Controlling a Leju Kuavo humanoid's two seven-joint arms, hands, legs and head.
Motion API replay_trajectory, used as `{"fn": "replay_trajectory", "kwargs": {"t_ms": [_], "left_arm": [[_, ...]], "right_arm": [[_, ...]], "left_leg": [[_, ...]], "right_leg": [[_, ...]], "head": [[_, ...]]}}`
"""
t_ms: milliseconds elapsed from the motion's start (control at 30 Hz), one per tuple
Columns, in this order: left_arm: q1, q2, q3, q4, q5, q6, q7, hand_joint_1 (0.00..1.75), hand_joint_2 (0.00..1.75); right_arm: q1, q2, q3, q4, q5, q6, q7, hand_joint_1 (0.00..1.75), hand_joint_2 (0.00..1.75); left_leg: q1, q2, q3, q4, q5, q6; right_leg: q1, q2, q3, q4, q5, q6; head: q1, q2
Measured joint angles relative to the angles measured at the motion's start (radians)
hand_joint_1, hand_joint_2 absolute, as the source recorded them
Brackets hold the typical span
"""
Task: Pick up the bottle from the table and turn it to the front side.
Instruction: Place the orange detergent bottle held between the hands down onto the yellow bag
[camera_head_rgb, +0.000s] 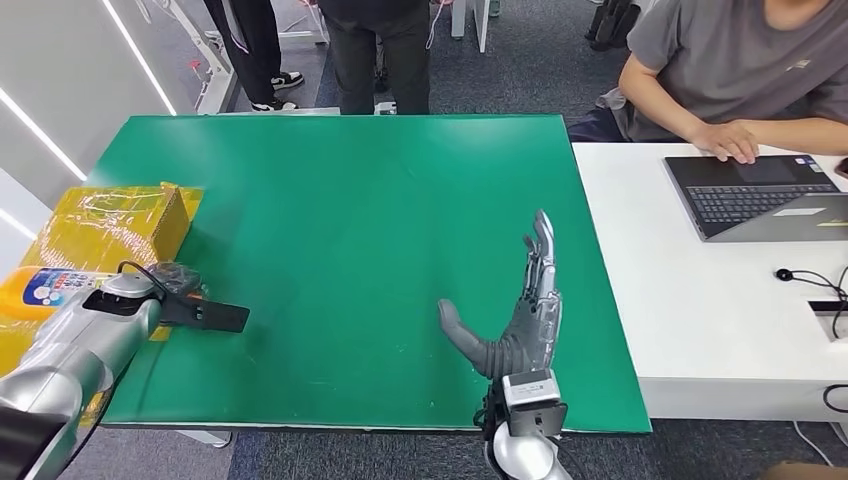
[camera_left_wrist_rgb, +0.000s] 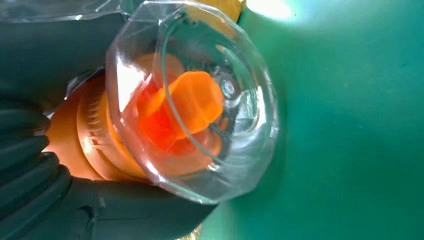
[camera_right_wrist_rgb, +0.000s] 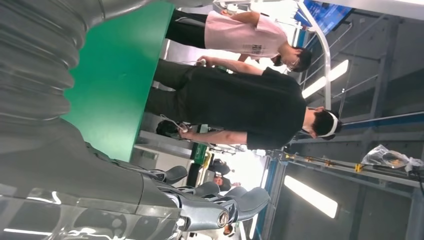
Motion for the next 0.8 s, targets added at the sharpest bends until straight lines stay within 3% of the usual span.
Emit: {"fn": "replay_trajectory", "kwargs": {"t_ms": [300,333,433,467,800], "left_arm": [[0.027,-0.007,0.043,0.0,0.05,0.062,-0.074,1.75,1.75],[0.03,-0.009,0.044,0.0,0.051,0.074,-0.08,1.61,1.75],[0.041,-0.019,0.046,0.0,0.051,0.128,-0.087,0.31,1.75],[0.045,-0.022,0.046,0.0,0.051,0.145,-0.086,0.01,1.75],[0.051,-0.038,0.047,0.0,0.049,0.189,-0.066,0.0,1.75]], "right_arm": [[-0.007,0.0,-0.006,-0.002,0.013,0.016,0.018,0.0,1.75],[-0.008,0.0,-0.007,-0.002,0.015,0.019,0.019,0.0,1.75],[-0.009,0.0,-0.011,-0.004,0.023,0.026,0.024,0.0,1.75],[-0.009,0.0,-0.012,-0.005,0.025,0.029,0.025,0.0,1.75],[-0.009,0.0,-0.023,-0.01,0.033,0.035,0.026,0.0,1.75]], "left_leg": [[0.0,-0.004,0.003,-0.001,0.001,0.0],[0.0,-0.005,0.004,-0.001,0.001,0.0],[0.0,-0.009,0.006,-0.001,0.001,0.0],[0.0,-0.011,0.006,-0.001,0.001,0.0],[0.0,-0.011,0.007,-0.001,0.004,-0.002]], "right_leg": [[0.0,-0.005,0.003,0.0,-0.001,-0.001],[0.0,-0.006,0.005,0.0,-0.001,-0.001],[0.0,-0.01,0.008,0.0,-0.002,-0.001],[0.0,-0.011,0.008,0.0,-0.003,-0.001],[0.0,-0.011,0.009,0.001,-0.001,-0.003]], "head": [[0.0,0.0],[0.0,0.0],[0.0,0.0],[0.0,0.0],[0.0,0.0]]}}
